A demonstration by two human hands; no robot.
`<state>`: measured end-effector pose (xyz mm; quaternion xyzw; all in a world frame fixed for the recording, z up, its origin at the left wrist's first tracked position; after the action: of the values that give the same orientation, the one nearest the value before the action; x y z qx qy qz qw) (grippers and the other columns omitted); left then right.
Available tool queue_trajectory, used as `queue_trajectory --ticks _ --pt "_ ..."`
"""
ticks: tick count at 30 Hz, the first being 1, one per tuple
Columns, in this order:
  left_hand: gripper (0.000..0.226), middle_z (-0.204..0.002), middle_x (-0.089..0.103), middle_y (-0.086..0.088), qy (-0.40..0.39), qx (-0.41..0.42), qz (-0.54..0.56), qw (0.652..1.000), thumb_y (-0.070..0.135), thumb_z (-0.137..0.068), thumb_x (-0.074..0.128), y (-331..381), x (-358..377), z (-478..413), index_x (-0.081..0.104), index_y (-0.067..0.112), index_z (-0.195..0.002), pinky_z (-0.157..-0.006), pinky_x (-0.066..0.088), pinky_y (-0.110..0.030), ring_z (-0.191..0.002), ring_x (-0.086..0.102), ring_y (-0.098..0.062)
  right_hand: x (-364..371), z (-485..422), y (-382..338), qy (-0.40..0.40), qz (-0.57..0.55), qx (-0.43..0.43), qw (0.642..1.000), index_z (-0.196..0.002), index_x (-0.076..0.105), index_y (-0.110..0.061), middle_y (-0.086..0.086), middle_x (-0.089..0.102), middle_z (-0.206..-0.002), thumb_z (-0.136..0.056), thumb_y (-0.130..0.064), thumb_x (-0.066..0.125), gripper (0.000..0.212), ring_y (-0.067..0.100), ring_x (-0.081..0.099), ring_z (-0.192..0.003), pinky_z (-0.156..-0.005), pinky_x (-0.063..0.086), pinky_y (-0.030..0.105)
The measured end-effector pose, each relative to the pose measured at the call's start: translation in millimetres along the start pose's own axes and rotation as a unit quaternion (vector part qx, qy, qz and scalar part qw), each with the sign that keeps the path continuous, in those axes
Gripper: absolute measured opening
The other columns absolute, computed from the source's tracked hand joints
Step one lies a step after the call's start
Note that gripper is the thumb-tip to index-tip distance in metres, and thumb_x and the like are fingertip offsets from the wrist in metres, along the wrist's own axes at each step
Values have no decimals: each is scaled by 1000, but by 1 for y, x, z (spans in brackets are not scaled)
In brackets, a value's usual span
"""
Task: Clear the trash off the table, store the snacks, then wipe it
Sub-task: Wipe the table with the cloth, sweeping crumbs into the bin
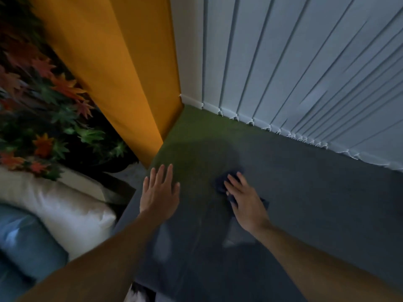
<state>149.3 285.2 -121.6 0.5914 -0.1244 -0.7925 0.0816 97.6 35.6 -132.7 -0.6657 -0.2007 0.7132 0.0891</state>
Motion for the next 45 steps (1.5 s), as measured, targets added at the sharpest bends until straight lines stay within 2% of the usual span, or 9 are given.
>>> queue_trajectory --ticks 6,12,18,21,24,31,37,42,45 --pt "63 -166 5 -3 42 23 -32 998 50 -102 22 -17 15 -46 8 24 -158 -124 4 -44 -153 -1 -26 -5 -95 9 156 -125 154 968 -133 60 -5 12 47 -150 -101 -28 53 39 25 25 -149 -119 29 42" --pt "63 -165 16 -5 99 32 -60 993 51 -101 22 -20 24 -50 17 23 -157 -123 12 -44 -153 9 -27 15 -101 -6 48 101 -118 987 -143 51 -22 -4 40 -156 -96 -47 49 53 21 24 -149 -107 35 41" --pt "63 -165 14 -4 89 30 -56 994 49 -102 22 -19 22 -48 16 22 -158 -123 12 -45 -153 6 -27 1 -176 6 172 50 197 964 -134 59 -14 4 52 -146 -98 -27 48 40 36 45 -120 -98 39 44" --pt "63 -165 13 -5 80 29 -64 994 49 -101 23 -20 22 -49 17 21 -158 -124 12 -45 -153 6 -26 21 -185 -42 124 -2 22 992 -120 64 -9 8 62 -129 -96 -26 51 32 34 52 -108 -96 45 44" --pt "63 -165 17 -7 86 32 -69 993 47 -101 26 -19 23 -50 21 18 -157 -123 14 -45 -153 9 -27 31 -148 -54 51 59 -171 982 -135 59 -18 -3 53 -146 -91 -35 56 47 29 49 -119 -90 46 42" --pt "64 -165 14 -6 91 29 -67 993 48 -101 27 -19 23 -50 17 20 -158 -124 10 -44 -153 5 -26 2 -219 -11 150 27 133 979 -134 59 -15 3 54 -144 -95 -24 55 40 35 48 -112 -94 44 43" --pt "66 -165 15 -7 85 28 -63 994 48 -100 26 -18 21 -50 19 16 -157 -124 12 -45 -153 6 -27 15 -177 -29 40 54 -178 982 -136 60 -20 -5 53 -146 -95 -32 53 43 31 55 -110 -92 47 45" --pt "66 -165 14 -6 80 25 -56 995 49 -100 26 -16 18 -49 17 17 -158 -124 10 -43 -153 6 -27 -1 -203 0 157 16 115 981 -133 61 -17 0 56 -143 -94 -18 58 39 32 49 -108 -94 45 44" --pt "69 -165 12 -5 76 20 -49 996 51 -100 25 -17 17 -49 15 15 -158 -124 9 -41 -153 4 -24 23 -190 -44 137 -29 56 989 -130 62 -12 6 57 -140 -93 -22 56 39 35 50 -113 -98 45 44"
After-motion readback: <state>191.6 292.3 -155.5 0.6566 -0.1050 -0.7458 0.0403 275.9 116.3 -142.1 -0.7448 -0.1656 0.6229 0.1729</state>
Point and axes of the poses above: each hand's wrist, its own z-axis away from the middle knuckle, its own x-axis out of the palm, y = z × x, the point moved 5 cm from there along -z, towards the middle knuckle
